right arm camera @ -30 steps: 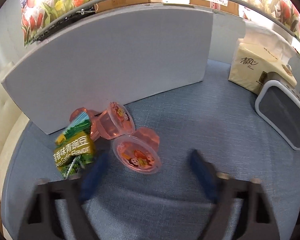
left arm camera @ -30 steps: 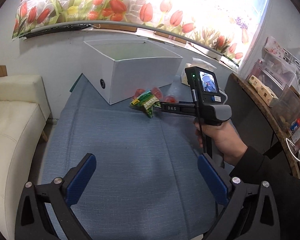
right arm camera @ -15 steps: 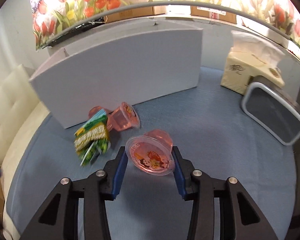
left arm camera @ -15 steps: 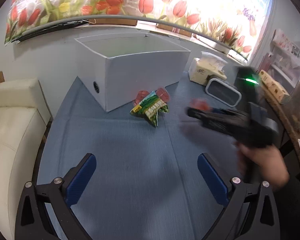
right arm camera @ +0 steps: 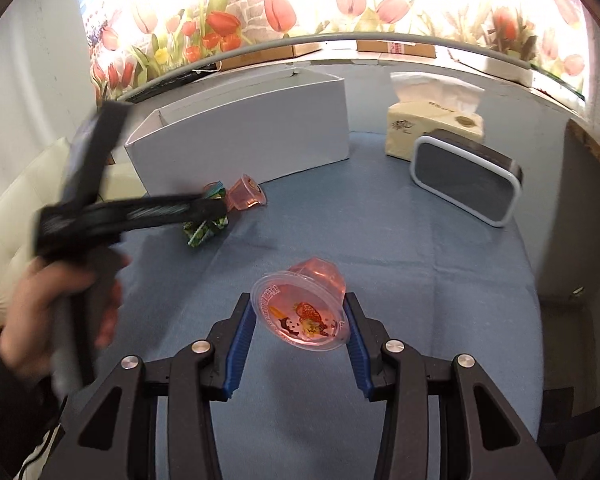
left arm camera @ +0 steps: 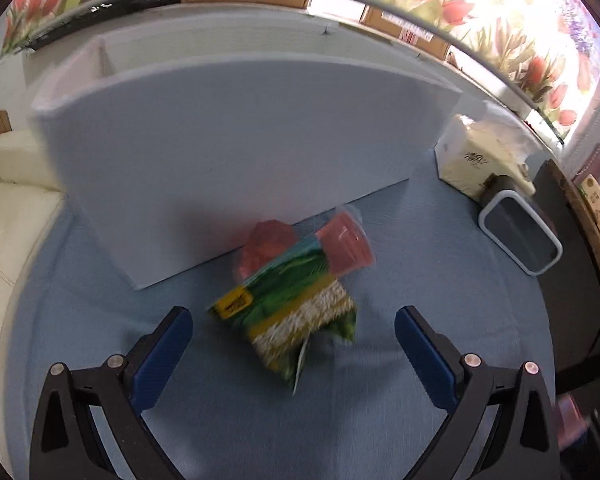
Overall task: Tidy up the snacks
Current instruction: 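Grasp the pink jelly cup with the right gripper while the left gripper grasps the green pea snack pack, then carry the pea pack and pink jelly cup into the white box and open both grippers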
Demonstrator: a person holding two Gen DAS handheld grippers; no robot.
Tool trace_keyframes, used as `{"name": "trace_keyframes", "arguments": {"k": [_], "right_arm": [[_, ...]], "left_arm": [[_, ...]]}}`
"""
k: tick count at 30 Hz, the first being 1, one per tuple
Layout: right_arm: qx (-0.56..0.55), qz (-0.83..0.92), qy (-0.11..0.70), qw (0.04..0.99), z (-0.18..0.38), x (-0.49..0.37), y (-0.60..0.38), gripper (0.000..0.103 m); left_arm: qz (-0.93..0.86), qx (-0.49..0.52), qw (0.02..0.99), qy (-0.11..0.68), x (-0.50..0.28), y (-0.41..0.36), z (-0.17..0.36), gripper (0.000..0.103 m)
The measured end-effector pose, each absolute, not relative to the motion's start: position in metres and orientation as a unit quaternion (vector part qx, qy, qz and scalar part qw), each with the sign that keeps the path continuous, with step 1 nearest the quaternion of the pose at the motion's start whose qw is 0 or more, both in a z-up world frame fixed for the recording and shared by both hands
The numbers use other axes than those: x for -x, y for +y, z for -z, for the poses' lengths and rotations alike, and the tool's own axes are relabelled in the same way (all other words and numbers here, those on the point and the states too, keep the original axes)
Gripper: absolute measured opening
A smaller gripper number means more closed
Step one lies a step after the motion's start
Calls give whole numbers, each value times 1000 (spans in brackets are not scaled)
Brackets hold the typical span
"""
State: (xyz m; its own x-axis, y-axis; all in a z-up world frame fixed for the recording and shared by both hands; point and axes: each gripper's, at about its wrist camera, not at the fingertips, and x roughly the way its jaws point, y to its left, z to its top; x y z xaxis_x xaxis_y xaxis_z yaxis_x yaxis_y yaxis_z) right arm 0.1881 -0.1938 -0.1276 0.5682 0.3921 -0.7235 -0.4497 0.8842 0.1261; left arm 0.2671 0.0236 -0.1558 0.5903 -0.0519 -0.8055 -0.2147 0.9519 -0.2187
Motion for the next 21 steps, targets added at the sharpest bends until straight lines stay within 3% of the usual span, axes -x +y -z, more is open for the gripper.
{"name": "trace_keyframes", "arguments": {"k": [2, 3, 8, 9, 21], "right_arm": [[42, -235, 398, 886, 128, -185, -196, 47], [40, -238, 399, 885, 130, -183, -199, 47], [29, -246, 400, 882, 134, -184, -203, 47], [26, -249, 400, 882, 135, -184, -203, 47], [27, -270, 394, 878, 129, -176, -183, 47]], "left_arm": [[-52, 141, 880, 450, -270, 23, 159, 97], [-52, 137, 880, 452, -271, 23, 161, 85], [-28, 126, 888, 442, -266, 21, 158, 70], [-23, 125, 890, 438, -263, 20, 156, 61], [30, 106, 909, 401, -214, 13, 112, 58]]}}
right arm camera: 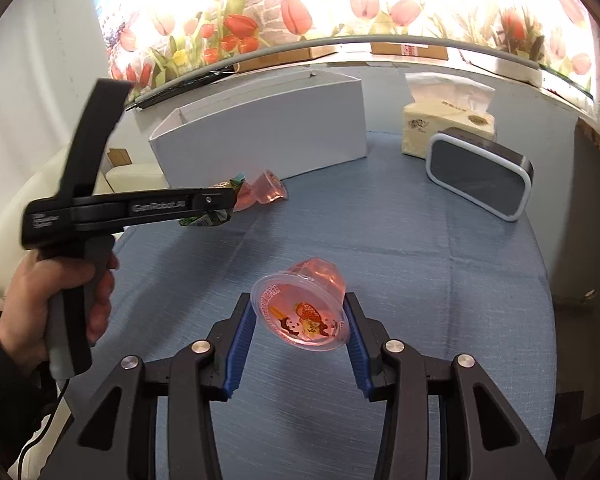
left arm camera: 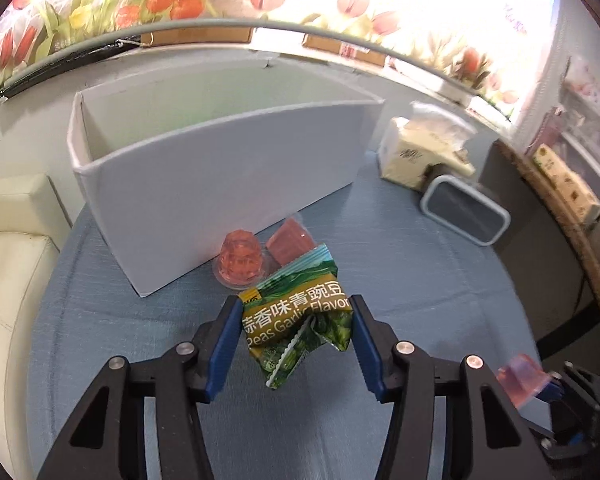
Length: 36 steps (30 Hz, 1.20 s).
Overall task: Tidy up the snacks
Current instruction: 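Carry the pea pack and pink jelly cup into the white box and open both grippers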
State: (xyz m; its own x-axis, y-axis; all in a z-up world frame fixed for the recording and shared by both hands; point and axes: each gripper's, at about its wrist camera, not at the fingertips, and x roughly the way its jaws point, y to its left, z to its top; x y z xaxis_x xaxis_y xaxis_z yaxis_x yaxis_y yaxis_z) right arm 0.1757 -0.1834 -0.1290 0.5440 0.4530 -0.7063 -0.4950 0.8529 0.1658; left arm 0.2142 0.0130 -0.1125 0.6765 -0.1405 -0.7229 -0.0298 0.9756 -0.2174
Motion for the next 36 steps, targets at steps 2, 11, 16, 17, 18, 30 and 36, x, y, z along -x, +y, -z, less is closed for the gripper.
{"name": "trace_keyframes", "arguments": {"k": [2, 11, 16, 17, 18, 30, 36], "right_arm": [[25, -273, 392, 878, 127, -175, -182, 47], [7, -299, 384, 874, 106, -190, -163, 47], [5, -317, 362, 876, 74, -229, -138, 47], [3, -322, 358, 876, 68, -239, -132, 47], [2, -328, 353, 876, 61, -251, -125, 47], [36, -331, 364, 870, 52, -405, -24, 48], [61, -290, 360, 884, 68, -423, -21, 103]], "left_arm": [[37, 107, 914, 390, -202, 16, 103, 58], [48, 128, 933, 334, -187, 48, 42, 58], [37, 142, 939, 309, -220, 77, 9, 58], [37, 143, 940, 306, -227, 83, 5, 58], [37, 144, 941, 304, -236, 89, 1, 58], [39, 176, 916, 359, -318, 149, 34, 58], [14, 161, 915, 370, -324, 158, 51, 103]]}}
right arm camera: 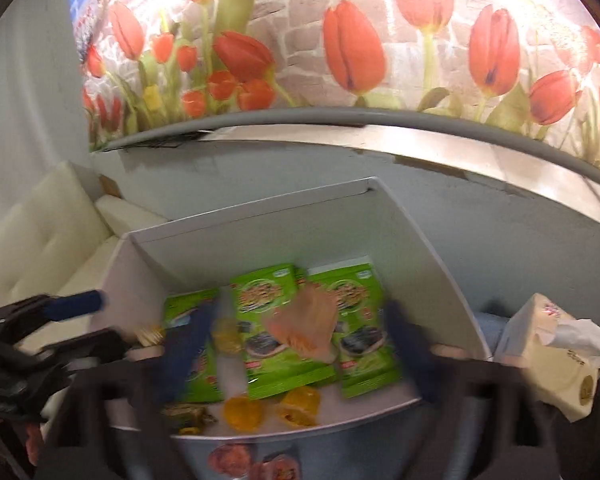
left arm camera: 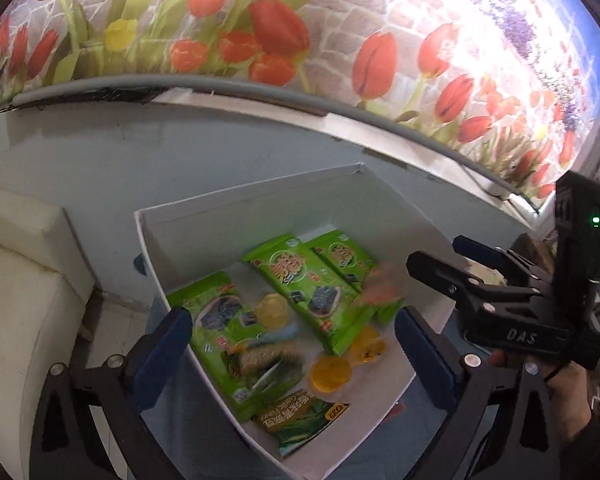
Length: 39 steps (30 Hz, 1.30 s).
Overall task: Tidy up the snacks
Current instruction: 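Carry the pea pack and pink jelly cup into the white box and open both grippers, then withdraw both grippers toward the last two pink jelly cups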
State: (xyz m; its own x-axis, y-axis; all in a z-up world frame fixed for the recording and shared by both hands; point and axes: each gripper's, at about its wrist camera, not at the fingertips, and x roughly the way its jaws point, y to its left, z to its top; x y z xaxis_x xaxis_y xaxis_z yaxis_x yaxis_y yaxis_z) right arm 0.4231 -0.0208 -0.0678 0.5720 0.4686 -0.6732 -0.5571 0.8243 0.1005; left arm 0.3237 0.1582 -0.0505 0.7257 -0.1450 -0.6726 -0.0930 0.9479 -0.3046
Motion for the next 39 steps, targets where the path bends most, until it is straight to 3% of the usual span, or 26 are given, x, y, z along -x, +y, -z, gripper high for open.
{"name": "trace_keyframes", "arguments": {"k": [14, 25, 31, 39], "right_arm": [[5, -273, 355, 894, 55, -410, -62, 103], [-57, -318, 345, 881, 61, -310, -104, 103], [20, -298, 363, 883, 95, -269, -100, 103], [94, -289, 397, 866, 147, -278, -81, 103]], "left_arm": [[-2, 108, 927, 360, -302, 138, 37, 103], [7, 42, 952, 304, -192, 97, 13, 103], [33, 24, 949, 312, -134, 63, 29, 103], [51, 41, 938, 341, -92, 42, 58, 103]]}}
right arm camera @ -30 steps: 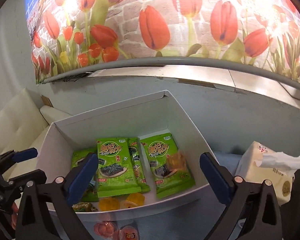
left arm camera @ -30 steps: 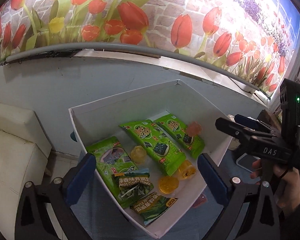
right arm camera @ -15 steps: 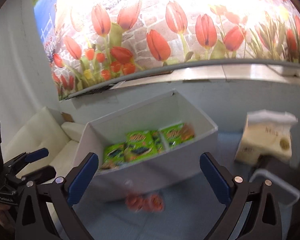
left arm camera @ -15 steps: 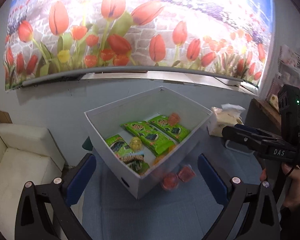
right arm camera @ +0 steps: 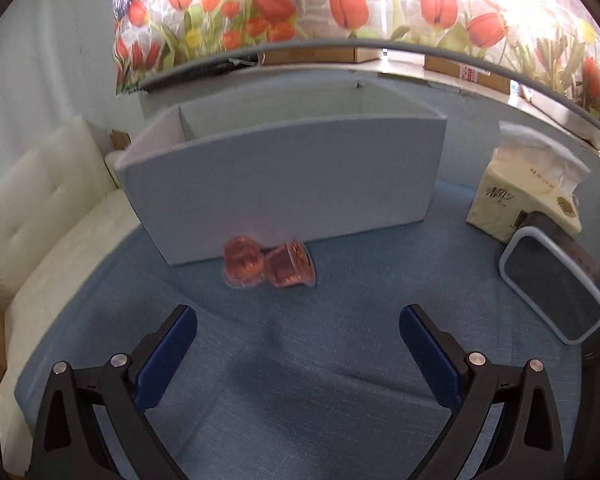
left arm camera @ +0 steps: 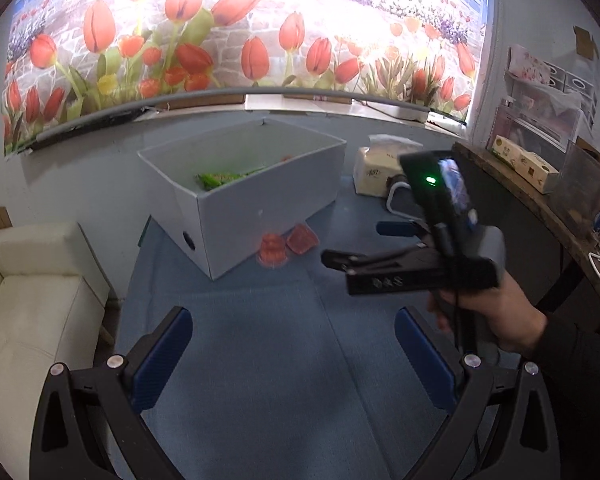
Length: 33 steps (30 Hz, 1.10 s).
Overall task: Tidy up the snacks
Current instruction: 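Withdraw both grippers toward the last two pink jelly cups, then grasp a pink jelly cup with the right gripper while the left gripper grasps the other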
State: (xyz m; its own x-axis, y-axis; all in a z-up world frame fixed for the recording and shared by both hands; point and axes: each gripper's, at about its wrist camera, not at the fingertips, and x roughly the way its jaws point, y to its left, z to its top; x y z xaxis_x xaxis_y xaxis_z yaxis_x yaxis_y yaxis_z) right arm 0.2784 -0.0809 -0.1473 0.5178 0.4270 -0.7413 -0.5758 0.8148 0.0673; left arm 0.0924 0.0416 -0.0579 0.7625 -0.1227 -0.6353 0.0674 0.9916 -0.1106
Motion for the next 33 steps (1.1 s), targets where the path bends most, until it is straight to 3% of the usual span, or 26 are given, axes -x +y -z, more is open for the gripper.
{"name": "trace_keyframes", "arguments": {"k": [13, 15, 17, 22, 33], "right_arm": [[134, -267, 418, 858, 183, -327, -42, 102], [143, -267, 414, 859, 185, -330, -37, 88], [145, -270, 416, 856, 186, -334, -35, 81], [137, -286, 422, 849, 186, -346, -43, 42], [78, -310, 416, 851, 161, -319, -99, 33]], "left_arm": [[35, 69, 920, 384, -86, 52, 91, 103], [34, 81, 919, 385, -88, 56, 94, 103], [33, 86, 917, 387, -90, 58, 96, 103], [36, 88, 917, 388, -93, 55, 99, 103], [-7, 104, 906, 410, -153, 51, 121, 103]]}}
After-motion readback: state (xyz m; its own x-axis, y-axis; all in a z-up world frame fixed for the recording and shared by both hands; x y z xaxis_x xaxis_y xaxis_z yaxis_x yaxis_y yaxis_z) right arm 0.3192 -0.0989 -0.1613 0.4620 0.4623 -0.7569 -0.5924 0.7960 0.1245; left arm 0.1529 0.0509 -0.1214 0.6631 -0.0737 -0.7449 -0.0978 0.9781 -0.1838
